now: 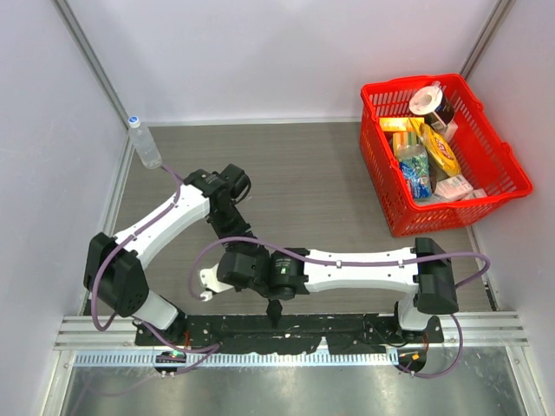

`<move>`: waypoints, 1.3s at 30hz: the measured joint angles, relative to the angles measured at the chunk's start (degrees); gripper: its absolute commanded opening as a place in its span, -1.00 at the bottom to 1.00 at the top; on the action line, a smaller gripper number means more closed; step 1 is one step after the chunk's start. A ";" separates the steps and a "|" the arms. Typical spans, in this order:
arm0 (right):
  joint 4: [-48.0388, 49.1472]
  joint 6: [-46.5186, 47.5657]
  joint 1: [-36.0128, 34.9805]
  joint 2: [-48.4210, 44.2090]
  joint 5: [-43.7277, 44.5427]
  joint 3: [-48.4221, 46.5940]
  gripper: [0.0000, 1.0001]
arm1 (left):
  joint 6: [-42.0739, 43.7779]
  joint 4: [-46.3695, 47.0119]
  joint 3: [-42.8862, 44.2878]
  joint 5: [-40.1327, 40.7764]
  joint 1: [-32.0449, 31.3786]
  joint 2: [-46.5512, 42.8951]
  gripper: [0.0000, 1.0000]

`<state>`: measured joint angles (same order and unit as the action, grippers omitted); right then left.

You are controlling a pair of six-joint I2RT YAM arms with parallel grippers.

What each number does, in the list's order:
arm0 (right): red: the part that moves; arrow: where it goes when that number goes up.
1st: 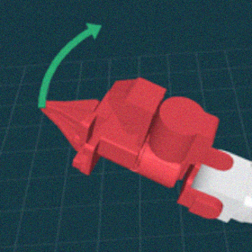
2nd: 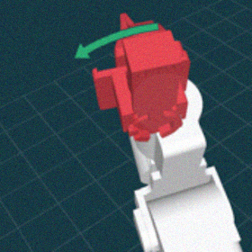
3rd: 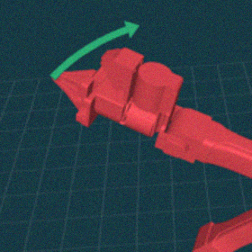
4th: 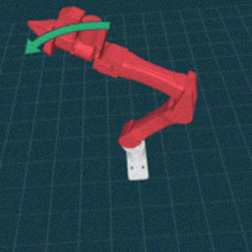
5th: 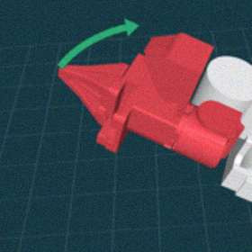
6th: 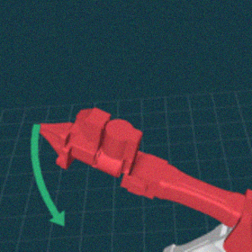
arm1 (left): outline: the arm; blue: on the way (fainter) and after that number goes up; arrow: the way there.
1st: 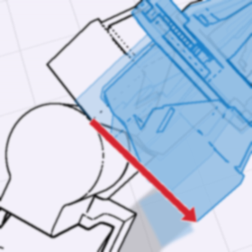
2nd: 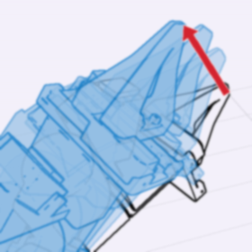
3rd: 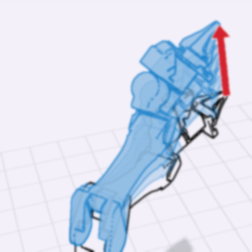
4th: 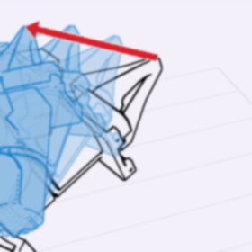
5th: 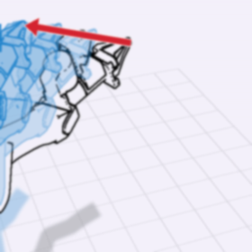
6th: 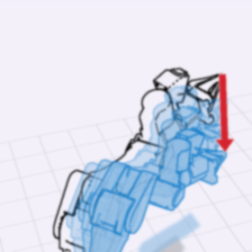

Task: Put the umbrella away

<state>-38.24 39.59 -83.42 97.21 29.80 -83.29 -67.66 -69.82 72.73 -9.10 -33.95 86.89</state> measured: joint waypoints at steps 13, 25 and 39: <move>10.62 16.81 -7.41 -3.74 11.34 10.54 -0.98 | 1.95 -7.65 4.72 -1.77 -2.38 3.67 -1.00; 10.49 18.73 -12.87 -3.28 18.08 12.20 -0.26 | -2.97 -8.70 5.35 0.52 -5.51 3.19 -1.00; 29.11 -5.53 -1.40 -41.33 9.42 31.82 0.64 | 0.70 16.81 -4.15 8.81 4.00 -13.33 -1.00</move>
<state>-9.13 34.06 -84.82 55.88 39.22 -51.46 -66.96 -53.01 68.58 -0.30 -29.95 73.56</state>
